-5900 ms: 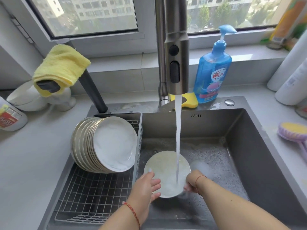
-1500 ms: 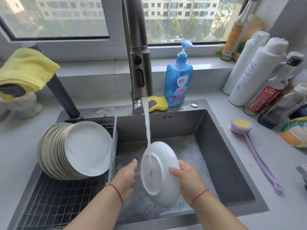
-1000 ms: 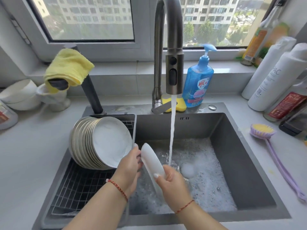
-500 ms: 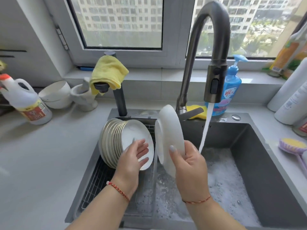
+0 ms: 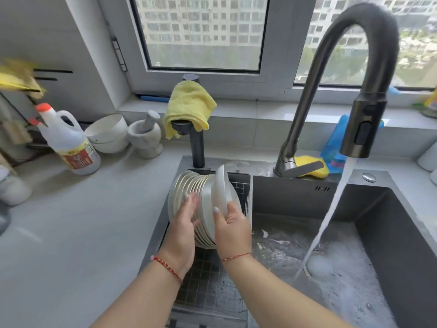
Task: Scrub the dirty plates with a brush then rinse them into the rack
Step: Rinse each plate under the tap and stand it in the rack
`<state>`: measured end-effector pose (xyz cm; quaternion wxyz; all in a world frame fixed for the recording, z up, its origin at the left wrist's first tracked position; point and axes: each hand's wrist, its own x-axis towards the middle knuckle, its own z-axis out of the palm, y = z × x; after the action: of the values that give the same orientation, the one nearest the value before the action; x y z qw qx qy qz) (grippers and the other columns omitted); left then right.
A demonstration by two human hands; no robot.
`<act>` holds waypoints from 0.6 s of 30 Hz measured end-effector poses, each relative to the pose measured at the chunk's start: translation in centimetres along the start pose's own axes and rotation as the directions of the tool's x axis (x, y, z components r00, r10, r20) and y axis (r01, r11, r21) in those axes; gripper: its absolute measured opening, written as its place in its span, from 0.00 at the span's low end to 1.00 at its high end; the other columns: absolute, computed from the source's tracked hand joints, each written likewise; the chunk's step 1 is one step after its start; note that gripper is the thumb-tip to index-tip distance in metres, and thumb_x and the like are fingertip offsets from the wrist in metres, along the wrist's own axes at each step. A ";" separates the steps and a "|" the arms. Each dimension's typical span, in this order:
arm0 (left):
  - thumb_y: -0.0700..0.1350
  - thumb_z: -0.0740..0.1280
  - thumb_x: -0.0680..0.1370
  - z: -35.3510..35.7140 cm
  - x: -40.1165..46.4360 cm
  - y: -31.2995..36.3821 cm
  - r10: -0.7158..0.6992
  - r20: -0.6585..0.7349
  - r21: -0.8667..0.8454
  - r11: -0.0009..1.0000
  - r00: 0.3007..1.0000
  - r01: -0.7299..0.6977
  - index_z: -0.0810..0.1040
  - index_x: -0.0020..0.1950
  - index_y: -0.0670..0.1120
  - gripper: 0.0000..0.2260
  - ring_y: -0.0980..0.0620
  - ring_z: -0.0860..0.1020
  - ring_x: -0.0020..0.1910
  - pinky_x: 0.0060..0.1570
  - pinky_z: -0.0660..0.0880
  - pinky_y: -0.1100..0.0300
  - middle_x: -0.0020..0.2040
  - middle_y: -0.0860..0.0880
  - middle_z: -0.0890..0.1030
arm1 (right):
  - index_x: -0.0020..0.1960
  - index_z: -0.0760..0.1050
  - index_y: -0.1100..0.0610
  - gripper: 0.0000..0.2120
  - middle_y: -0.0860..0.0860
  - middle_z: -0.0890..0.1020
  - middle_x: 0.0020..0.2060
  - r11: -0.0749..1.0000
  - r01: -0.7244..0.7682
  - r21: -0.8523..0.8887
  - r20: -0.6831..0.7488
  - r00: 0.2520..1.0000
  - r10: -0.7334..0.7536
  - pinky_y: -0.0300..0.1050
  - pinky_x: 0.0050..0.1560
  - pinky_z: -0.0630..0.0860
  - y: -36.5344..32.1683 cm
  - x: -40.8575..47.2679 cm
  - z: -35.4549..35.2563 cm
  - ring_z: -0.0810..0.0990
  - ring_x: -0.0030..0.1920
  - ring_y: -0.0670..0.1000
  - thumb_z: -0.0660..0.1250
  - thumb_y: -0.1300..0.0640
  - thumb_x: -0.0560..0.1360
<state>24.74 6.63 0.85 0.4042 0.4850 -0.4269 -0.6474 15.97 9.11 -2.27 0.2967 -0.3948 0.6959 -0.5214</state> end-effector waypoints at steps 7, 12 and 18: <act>0.61 0.46 0.83 -1.3 1.0 -0.8 -0.051 0.015 0.059 0.997 0.999 0.050 0.61 0.78 0.50 0.27 0.58 0.66 0.71 0.64 0.61 0.55 0.74 0.53 0.70 | 0.35 0.63 0.54 0.15 0.46 0.63 0.25 0.989 -0.053 -0.141 -0.008 0.999 0.052 0.37 0.27 0.60 1.5 0.9 2.8 0.61 0.26 0.46 0.61 0.57 0.79; 0.62 0.46 0.82 -1.8 1.4 -1.0 -0.054 0.019 0.061 0.997 0.998 0.053 0.62 0.78 0.50 0.28 0.57 0.66 0.71 0.64 0.62 0.55 0.73 0.53 0.71 | 0.38 0.67 0.59 0.14 0.48 0.65 0.27 0.982 -0.057 -0.181 0.025 0.998 0.063 0.41 0.30 0.60 2.1 1.7 3.7 0.62 0.28 0.47 0.59 0.54 0.81; 0.62 0.47 0.82 -2.0 1.7 -1.1 -0.061 0.001 0.063 0.996 0.998 0.060 0.64 0.77 0.50 0.28 0.57 0.67 0.71 0.61 0.62 0.55 0.72 0.53 0.73 | 0.36 0.64 0.56 0.17 0.47 0.65 0.27 0.977 -0.025 -0.213 0.110 0.993 0.050 0.39 0.30 0.59 2.5 2.1 4.2 0.62 0.28 0.46 0.53 0.51 0.82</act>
<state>26.18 5.10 -1.00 0.3682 0.5093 -0.4329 -0.6462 17.75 5.56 -5.84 0.3023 -0.4404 0.7365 -0.4151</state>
